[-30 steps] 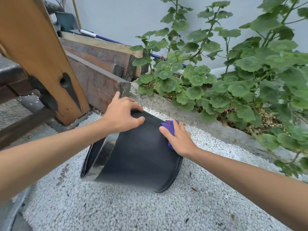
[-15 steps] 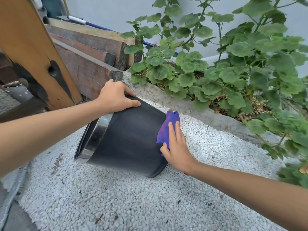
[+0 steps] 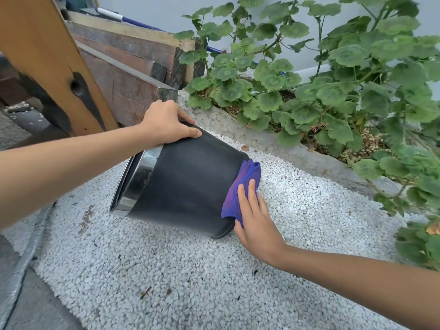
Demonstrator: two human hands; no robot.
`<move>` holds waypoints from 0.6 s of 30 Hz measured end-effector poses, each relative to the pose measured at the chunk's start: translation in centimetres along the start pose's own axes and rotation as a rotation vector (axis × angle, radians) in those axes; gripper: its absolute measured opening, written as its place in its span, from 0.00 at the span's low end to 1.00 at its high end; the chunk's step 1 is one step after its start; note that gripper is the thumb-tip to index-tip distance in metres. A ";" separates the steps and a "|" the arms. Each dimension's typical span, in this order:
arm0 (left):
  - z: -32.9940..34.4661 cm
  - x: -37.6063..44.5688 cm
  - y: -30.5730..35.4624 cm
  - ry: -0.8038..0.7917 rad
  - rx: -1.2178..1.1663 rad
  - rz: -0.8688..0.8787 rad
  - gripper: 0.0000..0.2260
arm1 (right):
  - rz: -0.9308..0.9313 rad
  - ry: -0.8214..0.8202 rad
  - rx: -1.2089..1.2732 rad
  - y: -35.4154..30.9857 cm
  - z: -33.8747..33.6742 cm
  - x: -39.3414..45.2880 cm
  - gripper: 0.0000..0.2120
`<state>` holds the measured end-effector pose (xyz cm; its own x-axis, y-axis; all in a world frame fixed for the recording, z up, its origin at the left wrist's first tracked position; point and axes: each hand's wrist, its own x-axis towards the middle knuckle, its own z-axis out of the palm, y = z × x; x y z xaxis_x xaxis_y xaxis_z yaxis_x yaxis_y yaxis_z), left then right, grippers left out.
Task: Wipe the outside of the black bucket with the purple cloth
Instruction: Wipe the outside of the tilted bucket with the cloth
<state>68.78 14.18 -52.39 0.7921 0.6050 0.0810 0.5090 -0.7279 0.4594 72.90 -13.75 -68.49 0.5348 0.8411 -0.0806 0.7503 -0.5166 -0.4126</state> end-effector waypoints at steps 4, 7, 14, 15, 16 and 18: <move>-0.1 0.0 -0.1 -0.005 0.017 0.004 0.21 | -0.045 -0.006 -0.050 0.2 0.2 -1.8 0.38; 0.0 0.2 -0.3 -0.008 0.016 -0.002 0.21 | -0.077 -0.028 -0.067 0.6 0.1 -2.4 0.38; 0.2 0.2 -0.3 -0.007 0.025 0.008 0.21 | -0.135 -0.045 -0.107 1.1 -0.8 -2.9 0.35; 0.2 0.2 -0.3 -0.009 0.025 0.008 0.21 | -0.156 -0.047 -0.134 1.2 -0.8 -2.9 0.34; 0.1 0.2 -0.3 -0.010 0.025 0.010 0.21 | -0.189 -0.046 -0.163 1.4 -0.8 -2.9 0.33; 0.2 0.2 -0.2 -0.005 0.030 0.010 0.21 | -0.260 -0.057 -0.209 1.6 -0.7 -3.0 0.31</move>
<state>68.87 14.40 -52.65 0.7990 0.5958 0.0815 0.5104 -0.7435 0.4320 72.70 -17.20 -68.28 0.2970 0.9536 -0.0497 0.9253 -0.3003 -0.2314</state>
